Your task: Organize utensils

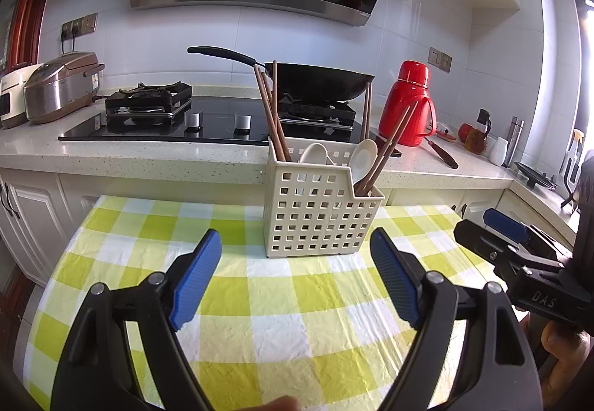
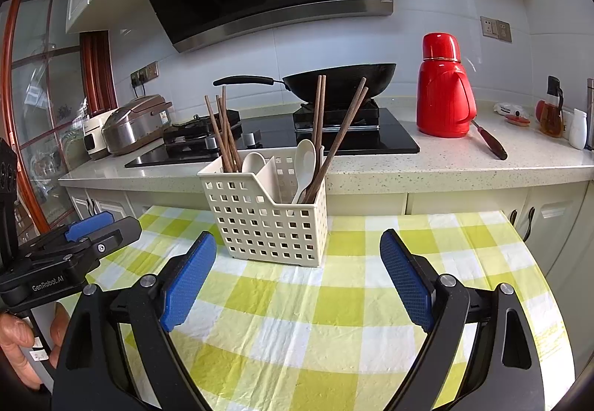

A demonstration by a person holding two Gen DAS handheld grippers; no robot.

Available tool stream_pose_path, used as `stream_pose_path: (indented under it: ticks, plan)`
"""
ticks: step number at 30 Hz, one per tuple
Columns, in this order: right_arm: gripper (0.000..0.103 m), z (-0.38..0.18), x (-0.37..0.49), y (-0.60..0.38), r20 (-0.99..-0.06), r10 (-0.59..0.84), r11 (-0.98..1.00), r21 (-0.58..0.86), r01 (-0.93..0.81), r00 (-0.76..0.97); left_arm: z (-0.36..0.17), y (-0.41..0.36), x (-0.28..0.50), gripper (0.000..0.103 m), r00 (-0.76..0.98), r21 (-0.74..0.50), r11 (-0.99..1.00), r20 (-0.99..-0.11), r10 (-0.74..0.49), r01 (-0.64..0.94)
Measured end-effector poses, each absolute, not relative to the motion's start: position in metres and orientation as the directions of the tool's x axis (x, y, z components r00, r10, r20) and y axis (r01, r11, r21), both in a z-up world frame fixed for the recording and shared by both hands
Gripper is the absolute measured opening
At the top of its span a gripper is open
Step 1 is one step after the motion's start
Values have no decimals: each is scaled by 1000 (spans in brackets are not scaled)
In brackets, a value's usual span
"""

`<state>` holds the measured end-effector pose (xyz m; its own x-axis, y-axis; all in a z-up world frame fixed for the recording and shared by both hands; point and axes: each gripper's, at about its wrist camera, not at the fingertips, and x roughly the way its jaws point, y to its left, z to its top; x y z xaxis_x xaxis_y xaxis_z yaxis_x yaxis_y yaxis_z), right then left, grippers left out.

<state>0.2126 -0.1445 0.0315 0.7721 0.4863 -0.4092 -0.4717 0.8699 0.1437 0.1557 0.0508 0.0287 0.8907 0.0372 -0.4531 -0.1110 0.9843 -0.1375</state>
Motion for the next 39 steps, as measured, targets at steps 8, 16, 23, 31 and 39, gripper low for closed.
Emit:
stream_pose_path:
  ticks: [8,16,23,31,39]
  plan:
    - [85,31,213,-145,-409,487,870,145,-472,771,29,51,156,79,891,-138,984,-453,37,-111]
    - [85,31,213,-145,-409,487,869,145,-472,771,29,51,155,80,891,-138,984,-453,37,-111]
    - [85,30,212,-146,-408,486,870,145,-471,773,29,50,156,80,891,-138,984,-452,36,-109]
    - [85,30,212,-146,-409,486,870,145,-471,773,28,50,155,80,891,-139,984,-452,35,-109]
    - [85,30,212,-146,-409,486,870,144,-471,772,28,50,156,81,891,-139,984,-453,35,-109]
